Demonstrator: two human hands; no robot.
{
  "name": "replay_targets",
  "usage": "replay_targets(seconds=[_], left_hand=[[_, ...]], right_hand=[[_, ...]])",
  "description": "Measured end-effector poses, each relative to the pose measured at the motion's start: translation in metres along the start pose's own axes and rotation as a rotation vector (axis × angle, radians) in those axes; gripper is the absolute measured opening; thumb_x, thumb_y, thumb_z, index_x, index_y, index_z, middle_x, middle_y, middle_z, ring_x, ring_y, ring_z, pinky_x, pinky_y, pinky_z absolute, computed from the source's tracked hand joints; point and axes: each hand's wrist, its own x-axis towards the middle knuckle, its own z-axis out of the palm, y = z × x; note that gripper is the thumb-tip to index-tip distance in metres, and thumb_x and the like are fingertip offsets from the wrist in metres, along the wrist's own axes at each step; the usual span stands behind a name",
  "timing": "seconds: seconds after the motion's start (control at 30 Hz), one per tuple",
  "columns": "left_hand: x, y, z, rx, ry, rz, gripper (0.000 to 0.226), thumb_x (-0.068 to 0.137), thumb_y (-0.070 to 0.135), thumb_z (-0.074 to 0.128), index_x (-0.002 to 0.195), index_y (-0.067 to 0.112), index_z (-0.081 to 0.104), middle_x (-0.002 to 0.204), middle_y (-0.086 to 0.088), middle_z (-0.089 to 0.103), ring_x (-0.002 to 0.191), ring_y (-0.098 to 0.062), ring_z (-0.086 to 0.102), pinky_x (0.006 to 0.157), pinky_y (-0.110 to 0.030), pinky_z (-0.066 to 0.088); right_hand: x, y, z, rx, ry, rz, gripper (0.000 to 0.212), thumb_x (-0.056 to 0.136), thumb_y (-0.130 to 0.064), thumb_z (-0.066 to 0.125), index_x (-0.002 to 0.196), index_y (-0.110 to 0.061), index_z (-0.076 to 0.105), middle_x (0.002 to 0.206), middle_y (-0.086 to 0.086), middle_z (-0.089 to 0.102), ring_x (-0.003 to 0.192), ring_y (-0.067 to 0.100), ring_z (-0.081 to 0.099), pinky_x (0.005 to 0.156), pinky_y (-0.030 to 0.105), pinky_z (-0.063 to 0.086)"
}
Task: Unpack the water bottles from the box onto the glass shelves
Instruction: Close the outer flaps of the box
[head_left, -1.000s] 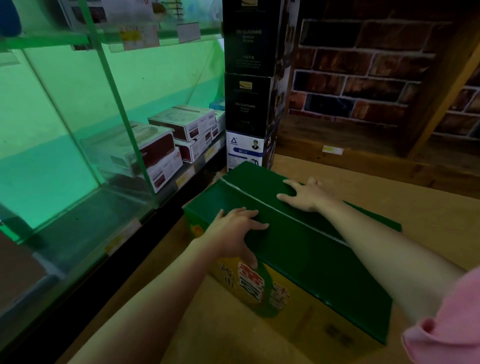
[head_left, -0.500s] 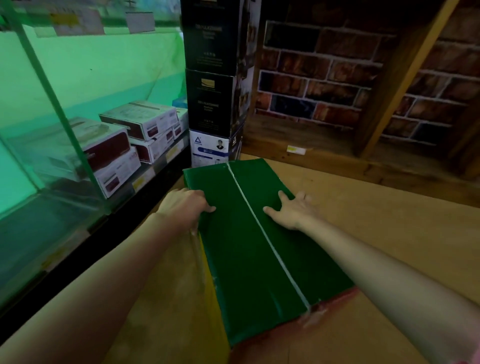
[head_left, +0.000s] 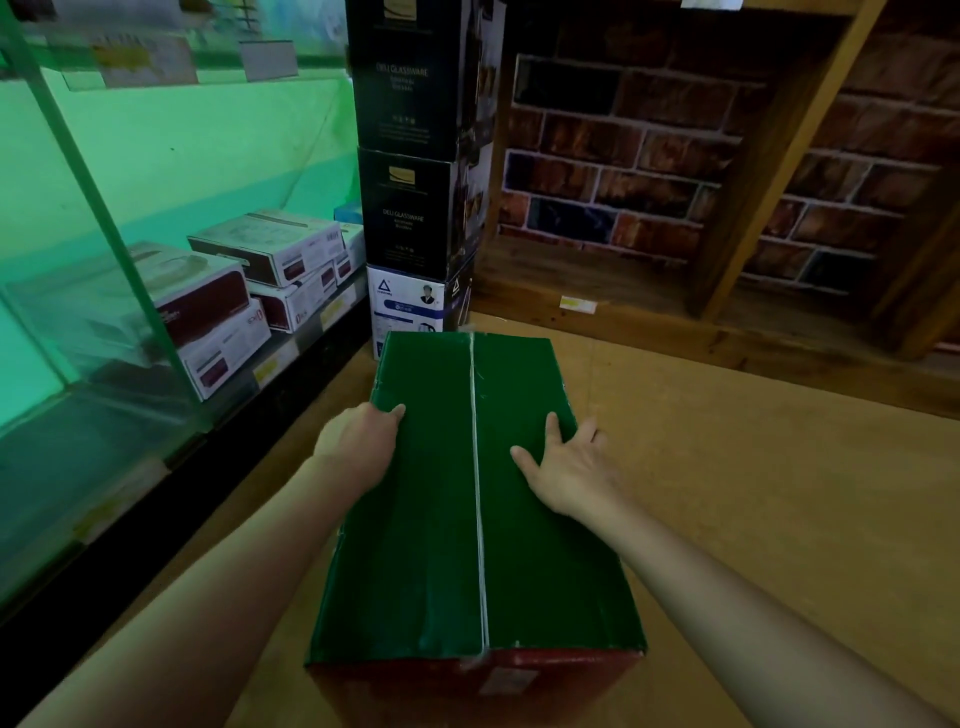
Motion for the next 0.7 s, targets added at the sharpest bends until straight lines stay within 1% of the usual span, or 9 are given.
replay_targets(seconds=[0.07, 0.13, 0.17, 0.2, 0.27, 0.3, 0.33, 0.5, 0.7], left_hand=[[-0.002, 0.0, 0.011, -0.141, -0.035, -0.054, 0.062, 0.098, 0.01, 0.033, 0.152, 0.028, 0.009, 0.125, -0.017, 0.047, 0.097, -0.028, 0.058, 0.075, -0.033, 0.049], [-0.002, -0.004, 0.016, -0.33, -0.092, -0.104, 0.061, 0.099, 0.019, 0.033, 0.151, 0.033, 0.005, 0.125, -0.019, 0.05, 0.078, -0.023, 0.056, 0.06, -0.028, 0.046], [-0.003, -0.005, 0.017, -0.401, -0.114, -0.123, 0.059, 0.1, 0.029, 0.032, 0.151, 0.035, 0.004, 0.128, -0.02, 0.051, 0.072, -0.021, 0.055, 0.057, -0.029, 0.045], [-0.005, -0.005, 0.018, -0.456, -0.138, -0.142, 0.061, 0.099, 0.043, 0.033, 0.151, 0.037, 0.002, 0.134, -0.021, 0.048, 0.075, -0.022, 0.057, 0.062, -0.031, 0.048], [-0.01, -0.001, 0.022, -0.541, -0.192, -0.183, 0.083, 0.085, 0.069, 0.04, 0.149, 0.041, -0.005, 0.145, -0.023, 0.034, 0.107, -0.032, 0.057, 0.087, -0.037, 0.049], [-0.014, 0.002, 0.024, -0.568, -0.208, -0.206, 0.093, 0.078, 0.075, 0.044, 0.149, 0.041, -0.007, 0.147, -0.023, 0.027, 0.12, -0.037, 0.05, 0.096, -0.041, 0.045], [-0.017, 0.005, 0.026, -0.586, -0.204, -0.22, 0.099, 0.074, 0.078, 0.047, 0.148, 0.042, -0.007, 0.147, -0.023, 0.024, 0.125, -0.039, 0.045, 0.1, -0.042, 0.043], [-0.016, 0.013, 0.021, -0.549, -0.144, -0.22, 0.105, 0.066, 0.084, 0.048, 0.149, 0.041, -0.001, 0.144, -0.019, 0.033, 0.123, -0.034, 0.049, 0.095, -0.038, 0.046], [0.019, 0.055, -0.024, -0.465, -0.067, -0.114, 0.105, 0.063, 0.087, 0.048, 0.149, 0.038, 0.014, 0.142, -0.014, 0.043, 0.122, -0.033, 0.051, 0.092, -0.038, 0.048]], right_hand=[[-0.004, 0.004, 0.005, 0.101, -0.046, 0.012, 0.081, 0.089, -0.068, 0.024, 0.151, -0.024, -0.006, 0.146, 0.019, 0.014, 0.127, 0.035, 0.034, 0.092, 0.039, 0.044], [-0.008, 0.007, 0.007, 0.188, -0.08, 0.024, 0.09, 0.083, -0.075, 0.029, 0.15, -0.027, -0.009, 0.148, 0.022, 0.016, 0.126, 0.037, 0.041, 0.095, 0.039, 0.044], [-0.009, 0.008, 0.007, 0.232, -0.086, 0.028, 0.096, 0.079, -0.078, 0.034, 0.15, -0.029, -0.009, 0.15, 0.022, 0.016, 0.128, 0.037, 0.04, 0.097, 0.04, 0.043], [-0.009, 0.009, 0.006, 0.277, -0.087, 0.031, 0.101, 0.075, -0.08, 0.04, 0.15, -0.03, -0.008, 0.151, 0.021, 0.017, 0.131, 0.037, 0.038, 0.1, 0.041, 0.042], [-0.01, 0.01, 0.003, 0.339, -0.09, 0.039, 0.108, 0.069, -0.08, 0.049, 0.15, -0.032, -0.004, 0.153, 0.017, 0.018, 0.135, 0.035, 0.034, 0.102, 0.041, 0.04], [-0.01, 0.011, 0.003, 0.343, -0.093, 0.036, 0.109, 0.068, -0.08, 0.051, 0.15, -0.032, -0.002, 0.153, 0.016, 0.019, 0.136, 0.034, 0.033, 0.101, 0.041, 0.04], [-0.01, 0.012, 0.003, 0.334, -0.092, 0.031, 0.11, 0.067, -0.08, 0.052, 0.15, -0.032, -0.001, 0.153, 0.015, 0.02, 0.136, 0.033, 0.033, 0.099, 0.04, 0.042], [-0.011, 0.022, 0.002, 0.393, -0.082, 0.026, 0.105, 0.07, -0.074, 0.057, 0.151, -0.032, 0.005, 0.148, 0.013, 0.029, 0.13, 0.032, 0.04, 0.092, 0.036, 0.045], [0.0, 0.07, -0.036, 0.446, -0.01, 0.037, 0.094, 0.069, -0.076, 0.055, 0.147, -0.037, 0.02, 0.145, 0.008, 0.037, 0.125, 0.028, 0.046, 0.086, 0.034, 0.047]])
